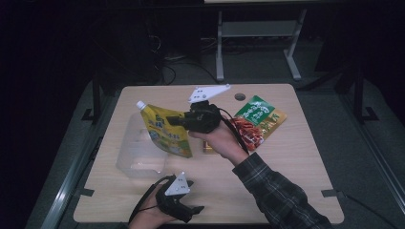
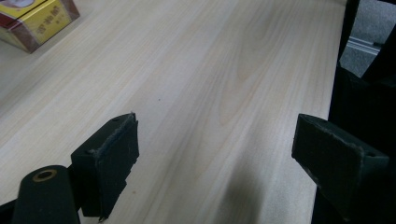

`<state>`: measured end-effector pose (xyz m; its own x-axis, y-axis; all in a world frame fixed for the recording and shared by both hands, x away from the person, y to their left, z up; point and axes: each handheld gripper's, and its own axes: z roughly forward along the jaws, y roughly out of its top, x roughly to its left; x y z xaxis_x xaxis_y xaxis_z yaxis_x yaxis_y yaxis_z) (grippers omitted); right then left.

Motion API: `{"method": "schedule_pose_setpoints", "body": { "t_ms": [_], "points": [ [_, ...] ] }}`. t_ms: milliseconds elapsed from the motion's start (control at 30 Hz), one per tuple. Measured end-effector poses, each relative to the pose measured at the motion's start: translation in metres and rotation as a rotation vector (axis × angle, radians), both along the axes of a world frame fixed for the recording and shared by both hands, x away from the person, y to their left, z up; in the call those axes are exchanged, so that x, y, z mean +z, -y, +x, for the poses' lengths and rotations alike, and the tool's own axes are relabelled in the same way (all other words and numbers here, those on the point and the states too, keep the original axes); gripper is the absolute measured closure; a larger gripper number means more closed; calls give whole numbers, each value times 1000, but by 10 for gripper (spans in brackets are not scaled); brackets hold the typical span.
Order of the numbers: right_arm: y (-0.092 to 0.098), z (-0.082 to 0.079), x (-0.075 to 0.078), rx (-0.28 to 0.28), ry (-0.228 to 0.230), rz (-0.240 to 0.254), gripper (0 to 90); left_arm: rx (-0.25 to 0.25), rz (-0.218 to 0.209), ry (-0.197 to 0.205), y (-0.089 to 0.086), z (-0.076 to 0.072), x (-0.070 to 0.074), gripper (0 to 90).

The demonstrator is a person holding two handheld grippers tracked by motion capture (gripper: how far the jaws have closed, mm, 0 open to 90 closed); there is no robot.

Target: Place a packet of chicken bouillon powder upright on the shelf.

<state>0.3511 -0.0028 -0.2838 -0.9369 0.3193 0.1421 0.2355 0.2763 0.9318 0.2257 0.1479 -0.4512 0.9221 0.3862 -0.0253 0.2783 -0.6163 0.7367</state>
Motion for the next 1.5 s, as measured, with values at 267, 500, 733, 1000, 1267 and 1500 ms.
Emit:
{"method": "schedule_pose_setpoints", "body": {
  "t_ms": [267, 500, 733, 1000, 1267, 1500],
  "points": [
    [-34, -1, 2, 41, -1, -12, 899, -2, -7, -1, 2, -1, -1, 142],
    [-58, 1, -8, 79, -22, -18, 899, -14, 9, 4, 0, -1, -1, 142],
    [-77, 6, -18, 95, -49, -17, 899, -5, 9, -9, -3, -3, -2, 142],
    [-91, 9, -30, 107, -66, 3, 898, 2, 18, -23, -9, -6, -5, 142],
    [-90, 7, -36, 103, -64, 7, 898, 3, 25, -20, -12, -8, -6, 142],
    [-88, 7, -43, 90, -48, 2, 897, -1, 23, -23, -11, -8, -8, 142]
  ]
}}
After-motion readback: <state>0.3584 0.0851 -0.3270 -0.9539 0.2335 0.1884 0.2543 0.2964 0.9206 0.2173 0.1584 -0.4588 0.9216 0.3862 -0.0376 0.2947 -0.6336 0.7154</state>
